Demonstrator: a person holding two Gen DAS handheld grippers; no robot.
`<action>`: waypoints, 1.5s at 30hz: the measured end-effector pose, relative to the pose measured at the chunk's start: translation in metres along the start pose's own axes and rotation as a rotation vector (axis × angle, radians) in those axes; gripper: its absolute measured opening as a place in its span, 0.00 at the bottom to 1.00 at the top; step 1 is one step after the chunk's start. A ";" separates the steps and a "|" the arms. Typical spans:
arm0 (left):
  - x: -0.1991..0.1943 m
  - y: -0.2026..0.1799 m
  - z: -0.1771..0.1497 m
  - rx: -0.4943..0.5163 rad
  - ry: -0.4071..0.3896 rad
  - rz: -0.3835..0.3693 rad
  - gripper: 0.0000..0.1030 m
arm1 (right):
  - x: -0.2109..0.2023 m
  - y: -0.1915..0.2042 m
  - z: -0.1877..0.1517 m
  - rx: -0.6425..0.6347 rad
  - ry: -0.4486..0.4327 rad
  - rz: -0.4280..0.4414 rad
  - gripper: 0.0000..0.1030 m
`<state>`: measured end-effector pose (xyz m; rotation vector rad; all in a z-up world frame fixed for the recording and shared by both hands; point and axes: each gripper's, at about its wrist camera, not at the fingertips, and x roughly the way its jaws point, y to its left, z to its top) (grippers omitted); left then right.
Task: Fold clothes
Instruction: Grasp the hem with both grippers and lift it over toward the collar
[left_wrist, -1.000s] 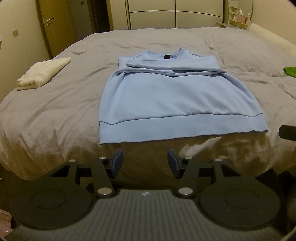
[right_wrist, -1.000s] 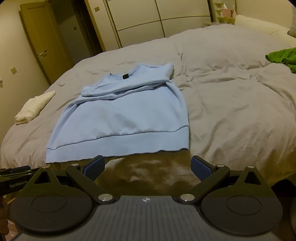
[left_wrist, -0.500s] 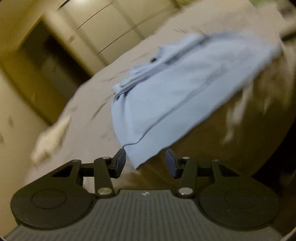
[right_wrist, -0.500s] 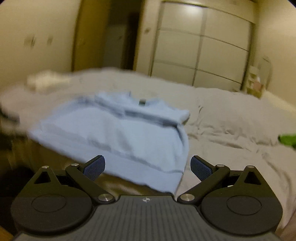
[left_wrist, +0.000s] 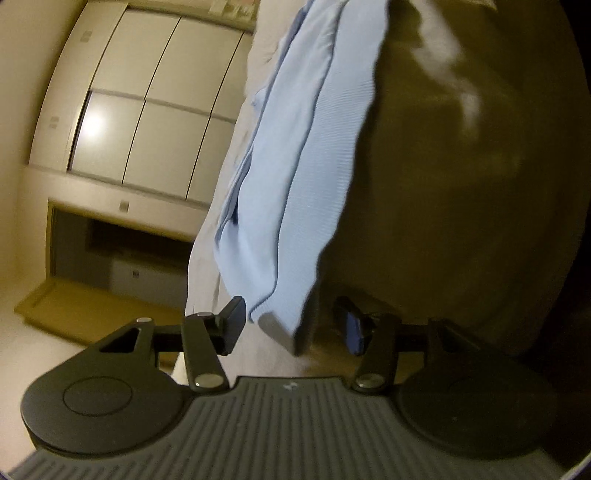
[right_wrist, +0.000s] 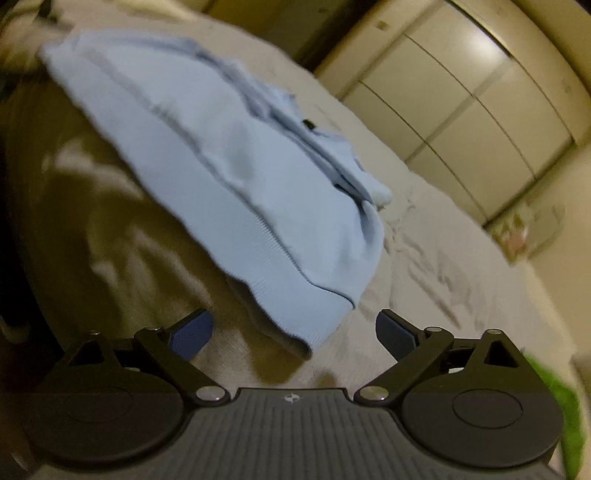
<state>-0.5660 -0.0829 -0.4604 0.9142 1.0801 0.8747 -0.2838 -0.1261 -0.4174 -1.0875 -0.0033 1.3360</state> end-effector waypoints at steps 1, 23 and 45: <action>0.000 0.003 0.000 -0.004 -0.013 0.003 0.50 | 0.002 0.002 -0.001 -0.036 -0.008 -0.017 0.83; 0.041 -0.005 -0.023 0.150 -0.117 0.155 0.27 | 0.037 0.003 -0.016 -0.310 -0.149 -0.167 0.58; -0.066 0.060 -0.025 -0.087 -0.173 0.029 0.08 | -0.074 -0.018 -0.026 -0.331 -0.120 0.055 0.24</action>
